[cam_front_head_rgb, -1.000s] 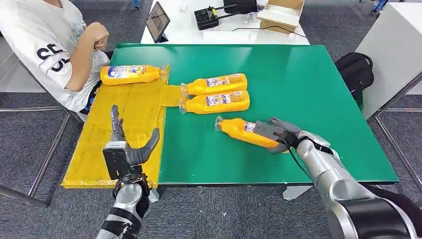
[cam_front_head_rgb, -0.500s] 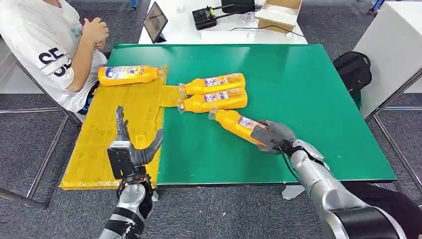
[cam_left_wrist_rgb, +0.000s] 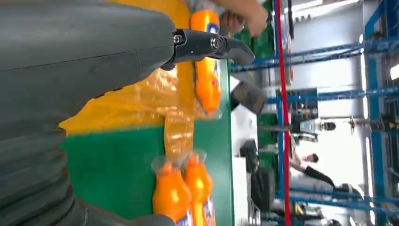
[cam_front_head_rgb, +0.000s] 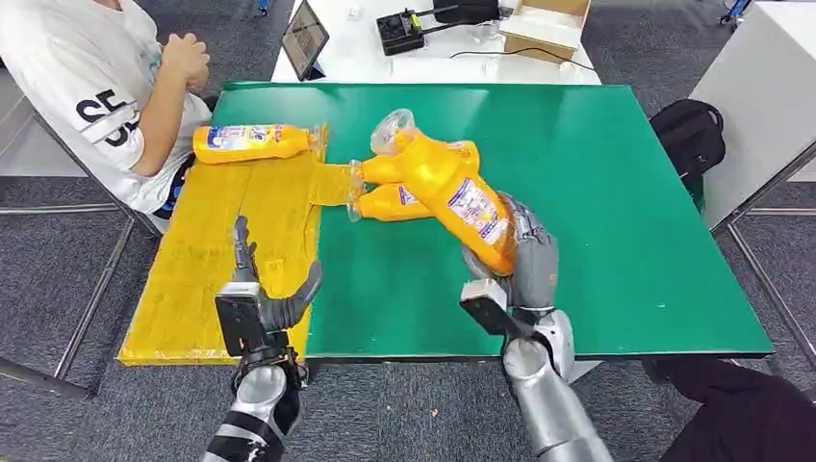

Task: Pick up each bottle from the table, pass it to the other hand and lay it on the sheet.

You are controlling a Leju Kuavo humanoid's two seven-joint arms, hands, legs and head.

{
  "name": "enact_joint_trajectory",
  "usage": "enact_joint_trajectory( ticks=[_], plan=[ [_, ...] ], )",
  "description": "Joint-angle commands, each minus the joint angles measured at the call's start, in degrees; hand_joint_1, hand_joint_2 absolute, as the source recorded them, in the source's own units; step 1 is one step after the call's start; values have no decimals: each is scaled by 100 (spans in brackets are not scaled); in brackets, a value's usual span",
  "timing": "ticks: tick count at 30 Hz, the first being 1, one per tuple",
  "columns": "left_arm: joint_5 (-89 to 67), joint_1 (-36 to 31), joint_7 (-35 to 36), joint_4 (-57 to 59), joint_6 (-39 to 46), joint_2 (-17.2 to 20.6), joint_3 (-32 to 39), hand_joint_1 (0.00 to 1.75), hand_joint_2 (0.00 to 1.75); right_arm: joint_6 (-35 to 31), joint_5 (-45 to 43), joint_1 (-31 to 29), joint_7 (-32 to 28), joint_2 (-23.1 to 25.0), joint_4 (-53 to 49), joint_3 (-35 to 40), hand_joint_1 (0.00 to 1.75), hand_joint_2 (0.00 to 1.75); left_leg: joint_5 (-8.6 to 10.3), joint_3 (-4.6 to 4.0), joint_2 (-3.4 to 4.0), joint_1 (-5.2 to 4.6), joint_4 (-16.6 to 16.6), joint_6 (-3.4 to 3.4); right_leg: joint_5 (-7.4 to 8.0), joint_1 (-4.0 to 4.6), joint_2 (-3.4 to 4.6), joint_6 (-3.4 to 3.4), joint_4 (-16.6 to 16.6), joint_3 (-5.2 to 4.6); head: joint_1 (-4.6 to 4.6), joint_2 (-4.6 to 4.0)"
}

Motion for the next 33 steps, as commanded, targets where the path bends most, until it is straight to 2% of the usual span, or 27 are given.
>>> enact_joint_trajectory(
  ticks=[1,2,5,14,17,24,27,30,31,33],
  plan=[
    [481,-44,19,529,-1515,-208,-303,0,175,-245,-50,883,-340,358,-1444,-173,175,175,-7,15,-13,0,-1,5,-13,3,-20,-15,-1,20,0,0],
    [507,-13,19,502,-1543,-208,-362,0,175,-209,-108,872,-433,381,-1310,-167,175,175,-7,16,-9,2,-3,5,-9,5,-15,-14,-6,21,0,0],
    [717,66,19,433,-2351,-208,-582,0,175,53,-88,944,-633,493,-842,-67,175,175,-15,27,5,2,-2,7,-11,6,-4,-20,-5,28,0,0],
    [723,86,21,399,-2355,-194,-626,0,175,35,-74,943,-668,518,-738,-45,175,175,-7,16,10,-3,-6,4,-3,3,1,-12,-6,13,0,0],
    [723,86,21,399,-2355,-194,-626,0,175,35,-74,943,-668,518,-738,-45,175,175,-17,38,15,-1,-7,7,-12,7,0,-21,-9,36,0,0],
    [723,86,21,399,-2355,-194,-626,0,175,35,-74,943,-668,518,-738,-45,175,175,-6,13,12,-1,-5,3,-2,5,1,-14,-6,13,0,0],
    [879,198,58,169,-3053,-208,-700,0,175,401,-137,1065,-680,584,-525,155,175,175,-11,22,14,-1,-6,4,-6,6,2,-16,-7,21,0,0],
    [1051,339,178,-103,-3592,-200,-819,0,175,229,-313,1121,-680,547,-185,524,175,175,-23,45,19,3,-7,6,-15,12,4,-25,-12,44,0,0],
    [1022,362,153,-160,-3622,-188,-850,0,175,239,-375,1119,-680,539,-106,594,175,175,-13,24,20,0,-6,3,-5,7,9,-16,-9,21,0,0],
    [972,359,126,-180,-3674,-168,-888,0,175,235,-458,1078,-680,533,98,664,175,175,-18,33,26,2,-8,5,-8,9,13,-20,-12,30,-2,0]
  ],
)
